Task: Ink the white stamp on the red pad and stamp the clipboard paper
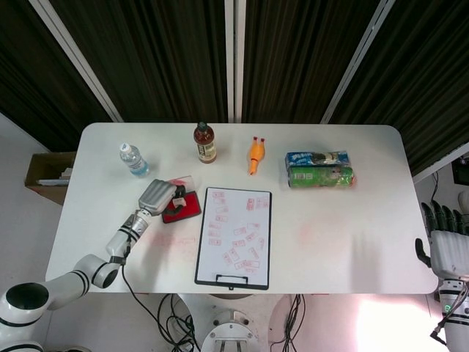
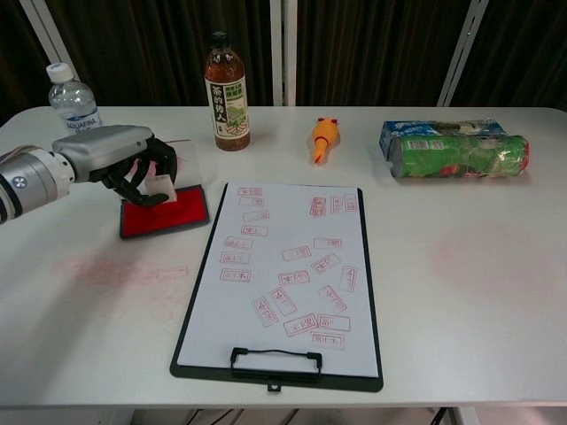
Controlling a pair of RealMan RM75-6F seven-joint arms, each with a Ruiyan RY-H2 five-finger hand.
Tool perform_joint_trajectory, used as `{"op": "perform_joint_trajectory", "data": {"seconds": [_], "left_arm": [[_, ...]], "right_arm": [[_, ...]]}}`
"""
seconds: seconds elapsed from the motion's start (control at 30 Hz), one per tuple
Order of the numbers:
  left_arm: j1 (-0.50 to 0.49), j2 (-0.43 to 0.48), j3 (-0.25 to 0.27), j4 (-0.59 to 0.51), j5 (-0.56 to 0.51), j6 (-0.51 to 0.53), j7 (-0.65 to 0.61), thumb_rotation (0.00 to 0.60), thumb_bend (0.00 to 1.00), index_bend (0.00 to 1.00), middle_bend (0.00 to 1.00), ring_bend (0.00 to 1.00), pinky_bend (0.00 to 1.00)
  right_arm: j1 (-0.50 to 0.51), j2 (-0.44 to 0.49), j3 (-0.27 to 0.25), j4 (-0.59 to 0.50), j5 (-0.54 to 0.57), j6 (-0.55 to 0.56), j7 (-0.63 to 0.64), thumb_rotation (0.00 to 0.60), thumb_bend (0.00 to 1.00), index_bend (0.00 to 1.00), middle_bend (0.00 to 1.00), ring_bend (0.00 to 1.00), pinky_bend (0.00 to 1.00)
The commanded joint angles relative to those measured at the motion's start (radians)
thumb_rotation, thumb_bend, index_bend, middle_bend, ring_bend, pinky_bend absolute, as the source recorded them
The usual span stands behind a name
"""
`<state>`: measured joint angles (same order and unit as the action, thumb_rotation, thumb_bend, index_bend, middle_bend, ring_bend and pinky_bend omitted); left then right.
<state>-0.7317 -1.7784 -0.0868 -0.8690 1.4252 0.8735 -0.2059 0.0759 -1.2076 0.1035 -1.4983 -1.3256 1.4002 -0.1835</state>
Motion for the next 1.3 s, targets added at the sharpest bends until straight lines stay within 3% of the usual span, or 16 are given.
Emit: {"op": "perform_joint_trajectory", "data": {"seconds": [0.03,0.37,0.7,1.0,1.3], "left_arm": [[0.002,-0.004,0.004,0.007,0.003,0.003,-0.009,0.6,0.43,0.68,0.72,0.67,0.78],[-0.002,0.033,-0.012,-0.059,0.011,0.047,0.0,0.6,0.43,0.68,0.72,0.67,0.78],[-0.027,0.138,-0.043,-0.321,0.008,0.068,0.126,0.6,0.44,0.7,0.75,0.68,0.79],[-0.116,0.05,-0.095,-0.359,-0.055,-0.012,0.258,0.6,0.44,0.71,0.75,0.68,0.79],[-0.188,-0.077,-0.12,-0.236,-0.107,-0.075,0.298,0.6,0.44,0.71,0.75,0.68,0.79]], "right_arm": [[-0.001,0.0,0.001,0.003,0.001,0.002,0.002,0.6,0.39,0.0,0.0,0.0,0.0],[-0.009,0.004,0.003,0.011,-0.01,0.024,0.031,0.6,0.4,0.0,0.0,0.0,0.0],[-0.017,0.006,-0.002,0.023,-0.024,0.032,0.073,0.6,0.4,0.0,0.0,0.0,0.0],[-0.031,0.017,-0.007,0.024,-0.037,0.049,0.102,0.6,0.4,0.0,0.0,0.0,0.0],[-0.048,0.031,-0.006,0.043,-0.027,0.056,0.146,0.6,0.4,0.0,0.0,0.0,0.0]]}}
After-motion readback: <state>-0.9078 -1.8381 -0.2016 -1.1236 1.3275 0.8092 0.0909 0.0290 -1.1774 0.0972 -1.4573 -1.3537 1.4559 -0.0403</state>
